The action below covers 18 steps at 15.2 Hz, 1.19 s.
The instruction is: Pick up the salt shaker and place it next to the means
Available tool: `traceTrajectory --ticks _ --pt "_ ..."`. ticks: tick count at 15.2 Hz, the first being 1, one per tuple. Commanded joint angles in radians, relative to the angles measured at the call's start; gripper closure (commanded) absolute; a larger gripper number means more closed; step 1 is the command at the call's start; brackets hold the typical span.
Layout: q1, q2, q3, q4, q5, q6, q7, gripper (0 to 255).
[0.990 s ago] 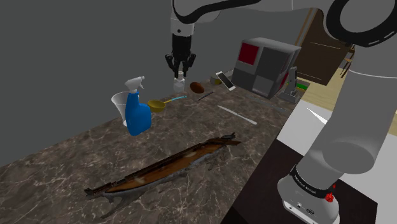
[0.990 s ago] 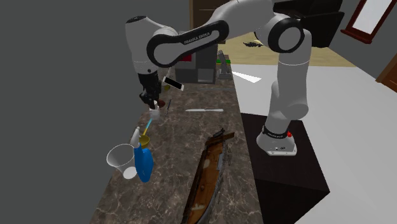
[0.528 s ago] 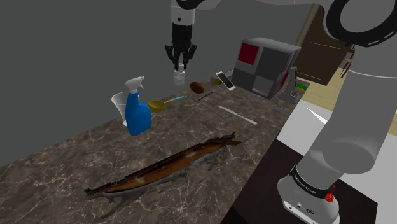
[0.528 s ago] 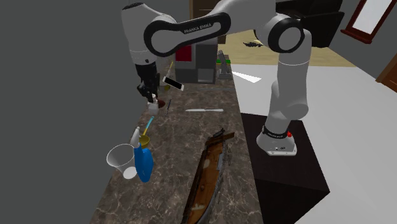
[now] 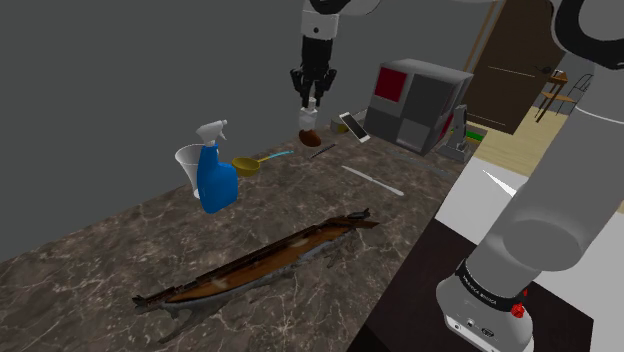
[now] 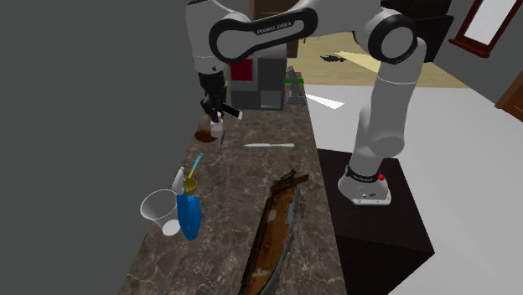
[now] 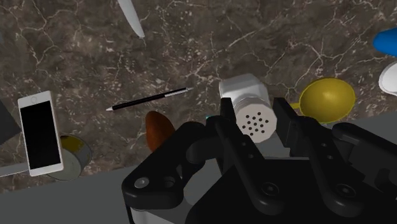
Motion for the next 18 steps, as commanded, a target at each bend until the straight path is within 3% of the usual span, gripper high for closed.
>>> traceTrajectory --ticks 1,9,18 --pt "-0.024 -0.024 -0.021 -0.023 0.003 -0.001 -0.047 255" --pt "-0.112 -0.138 -0.112 -0.158 0.003 0.016 -0.226 255" --pt "-0.208 -0.195 -0.23 -0.218 -0.017 0.019 -0.435 255"
